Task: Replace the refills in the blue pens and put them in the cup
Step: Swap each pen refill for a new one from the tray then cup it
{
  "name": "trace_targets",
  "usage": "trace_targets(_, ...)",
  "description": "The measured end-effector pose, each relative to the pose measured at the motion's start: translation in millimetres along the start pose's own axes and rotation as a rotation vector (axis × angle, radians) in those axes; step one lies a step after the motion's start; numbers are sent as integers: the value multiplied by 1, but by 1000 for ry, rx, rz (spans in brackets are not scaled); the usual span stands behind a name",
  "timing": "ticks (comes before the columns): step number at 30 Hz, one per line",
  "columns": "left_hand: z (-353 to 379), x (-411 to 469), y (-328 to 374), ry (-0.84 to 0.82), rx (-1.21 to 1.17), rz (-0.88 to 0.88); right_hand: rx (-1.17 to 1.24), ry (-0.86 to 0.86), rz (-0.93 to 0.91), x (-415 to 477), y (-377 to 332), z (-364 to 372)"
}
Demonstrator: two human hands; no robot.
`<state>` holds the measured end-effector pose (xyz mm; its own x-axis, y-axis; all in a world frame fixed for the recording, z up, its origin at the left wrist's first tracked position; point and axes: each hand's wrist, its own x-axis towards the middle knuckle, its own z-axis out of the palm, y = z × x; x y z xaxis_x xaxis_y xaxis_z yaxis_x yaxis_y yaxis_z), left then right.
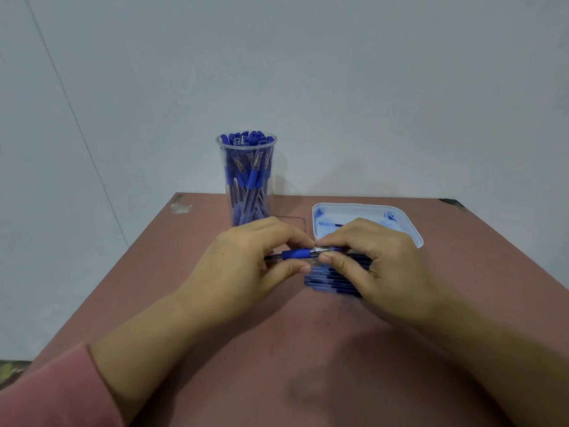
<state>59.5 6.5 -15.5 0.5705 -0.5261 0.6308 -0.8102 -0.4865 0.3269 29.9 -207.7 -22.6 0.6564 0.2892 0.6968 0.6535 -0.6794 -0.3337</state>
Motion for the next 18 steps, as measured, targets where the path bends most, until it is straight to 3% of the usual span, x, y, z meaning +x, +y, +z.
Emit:
trace_targets(6, 2, 0, 1, -22, 19, 12, 39, -17, 106, 1, -1, 1)
trace_targets(18, -5, 0, -1, -85, -135, -144, -29, -74, 249, 2, 8, -15)
